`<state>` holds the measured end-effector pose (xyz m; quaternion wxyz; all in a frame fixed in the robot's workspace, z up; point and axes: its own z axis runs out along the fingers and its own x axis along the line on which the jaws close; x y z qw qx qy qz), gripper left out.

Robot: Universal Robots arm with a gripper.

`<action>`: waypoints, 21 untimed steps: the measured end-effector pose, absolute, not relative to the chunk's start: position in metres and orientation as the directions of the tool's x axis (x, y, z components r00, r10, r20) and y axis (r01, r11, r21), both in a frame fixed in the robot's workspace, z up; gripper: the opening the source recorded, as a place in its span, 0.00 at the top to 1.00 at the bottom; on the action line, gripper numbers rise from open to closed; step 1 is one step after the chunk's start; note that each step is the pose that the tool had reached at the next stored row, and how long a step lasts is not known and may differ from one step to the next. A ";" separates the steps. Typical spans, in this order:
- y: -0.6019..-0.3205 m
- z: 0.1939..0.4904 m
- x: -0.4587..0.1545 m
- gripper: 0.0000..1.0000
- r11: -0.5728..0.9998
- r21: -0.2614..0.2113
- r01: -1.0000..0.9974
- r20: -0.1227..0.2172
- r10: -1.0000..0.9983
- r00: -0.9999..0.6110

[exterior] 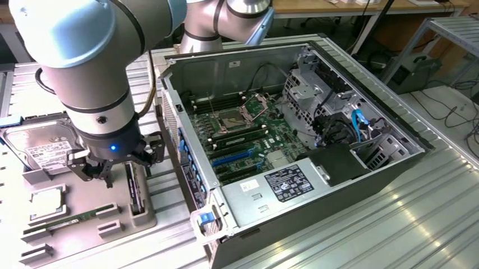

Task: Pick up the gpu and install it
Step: 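Pick up the gpu and move the gpu toward the slot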

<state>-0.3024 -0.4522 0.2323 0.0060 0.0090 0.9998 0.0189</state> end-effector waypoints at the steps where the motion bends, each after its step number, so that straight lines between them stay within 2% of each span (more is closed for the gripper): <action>1: -0.452 0.230 -0.302 0.28 0.999 0.038 0.018 -0.012 0.018 -1.000; 16: -0.452 0.224 -0.302 0.28 0.999 0.038 0.018 -0.011 0.018 -1.000; 18: -0.452 0.224 -0.302 0.29 0.999 0.038 0.018 -0.011 0.018 -1.000; 19: -0.452 0.224 -0.302 0.36 0.999 0.038 0.018 -0.011 0.018 -1.000; 20: -0.452 0.224 -0.302 0.36 0.999 0.038 0.018 -0.011 0.018 -1.000; 21: -0.452 0.224 -0.302 0.42 0.999 0.038 0.018 -0.011 0.018 -1.000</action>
